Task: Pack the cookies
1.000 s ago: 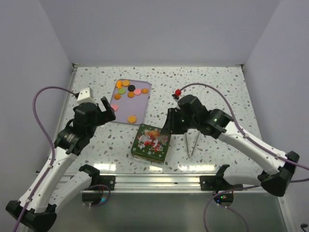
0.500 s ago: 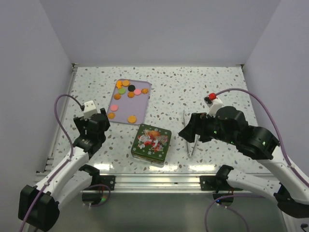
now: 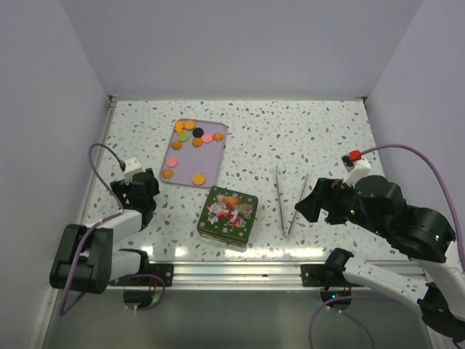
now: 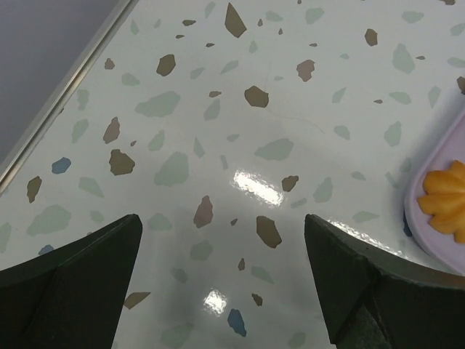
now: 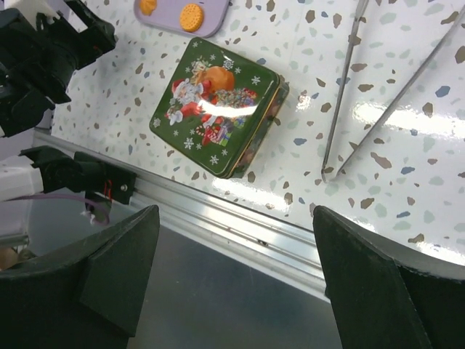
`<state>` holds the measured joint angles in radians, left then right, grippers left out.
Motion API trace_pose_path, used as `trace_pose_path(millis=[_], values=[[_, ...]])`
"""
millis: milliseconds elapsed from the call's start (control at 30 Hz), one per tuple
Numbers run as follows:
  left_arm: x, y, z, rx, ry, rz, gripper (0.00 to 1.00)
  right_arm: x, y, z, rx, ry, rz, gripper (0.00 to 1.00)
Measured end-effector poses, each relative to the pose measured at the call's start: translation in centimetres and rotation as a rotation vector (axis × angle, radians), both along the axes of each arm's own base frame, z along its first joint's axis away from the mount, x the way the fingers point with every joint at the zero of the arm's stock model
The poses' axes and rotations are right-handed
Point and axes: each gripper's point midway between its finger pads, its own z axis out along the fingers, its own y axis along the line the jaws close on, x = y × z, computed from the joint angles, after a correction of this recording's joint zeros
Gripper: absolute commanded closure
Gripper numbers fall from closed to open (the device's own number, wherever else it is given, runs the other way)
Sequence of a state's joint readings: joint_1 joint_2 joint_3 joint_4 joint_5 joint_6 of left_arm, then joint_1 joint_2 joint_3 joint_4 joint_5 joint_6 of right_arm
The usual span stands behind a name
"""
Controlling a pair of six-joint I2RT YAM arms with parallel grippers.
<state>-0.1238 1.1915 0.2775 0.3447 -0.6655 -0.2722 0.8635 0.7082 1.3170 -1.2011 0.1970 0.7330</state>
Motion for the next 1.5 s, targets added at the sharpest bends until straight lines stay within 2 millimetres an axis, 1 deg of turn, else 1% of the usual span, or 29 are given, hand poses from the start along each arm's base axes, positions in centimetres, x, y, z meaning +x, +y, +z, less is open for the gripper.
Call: trace_pose_path(millis=[67, 133, 233, 400, 567, 633, 733, 833, 900, 1000, 1067, 1100, 1167, 1333, 1500], values=[[0.5, 0.4, -0.7, 0.005, 0.016, 0.013, 0.00, 0.0, -0.4, -0.1, -0.006, 0.000, -0.020, 0.09], [1.3, 0.5, -0.8, 0.010, 0.008, 0.010, 0.00, 0.0, -0.7, -0.1, -0.003, 0.000, -0.037, 0.08], [3.1, 0.1, -0.1, 0.011, -0.043, -0.021, 0.00, 0.1, -0.9, -0.1, 0.008, -0.002, -0.061, 0.07], [5.9, -1.4, 1.2, -0.002, -0.130, -0.120, 0.00, 0.0, -1.0, -1.1, 0.015, 0.018, -0.077, 0.06], [8.7, -2.6, 1.7, 0.011, -0.146, -0.206, 0.00, 0.2, -0.8, -1.8, 0.007, 0.037, -0.086, 0.06], [9.3, -2.9, 1.8, 0.016, -0.154, -0.227, 0.00, 0.3, -0.7, -1.8, 0.007, 0.038, -0.088, 0.05], [9.4, -3.1, 2.3, 0.023, -0.185, -0.251, 0.00, 0.5, -0.5, -1.8, 0.011, 0.041, -0.093, 0.04], [8.5, -3.6, 2.6, 0.027, -0.229, -0.294, 0.00, 0.6, -0.2, -2.0, 0.021, 0.047, -0.100, 0.04], [7.8, -3.8, 2.4, 0.031, -0.237, -0.317, 0.00, 0.8, 0.0, -2.2, 0.030, 0.053, -0.108, 0.03], [7.7, -4.3, 2.6, 0.031, -0.262, -0.355, 0.00, 0.8, 0.0, -2.3, 0.051, 0.062, -0.125, 0.02], [7.0, -4.4, 2.8, 0.040, -0.297, -0.368, 0.00, 0.7, -0.1, -2.2, 0.071, 0.064, -0.138, 0.01], [6.3, -4.4, 2.4, 0.045, -0.294, -0.370, 0.00, 0.7, -0.2, -2.1, 0.084, 0.062, -0.147, 0.01], [5.8, -4.4, 1.9, 0.049, -0.279, -0.374, 0.00, 0.7, -0.4, -1.7, 0.109, 0.054, -0.167, 0.01], [6.0, -4.5, 2.9, 0.064, -0.323, -0.379, 0.00, 0.6, -1.0, -0.8, 0.168, 0.023, -0.199, 0.01], [6.2, -4.5, 3.4, 0.066, -0.344, -0.378, 0.00, 0.6, -2.1, -0.2, 0.226, -0.037, -0.229, 0.01]])
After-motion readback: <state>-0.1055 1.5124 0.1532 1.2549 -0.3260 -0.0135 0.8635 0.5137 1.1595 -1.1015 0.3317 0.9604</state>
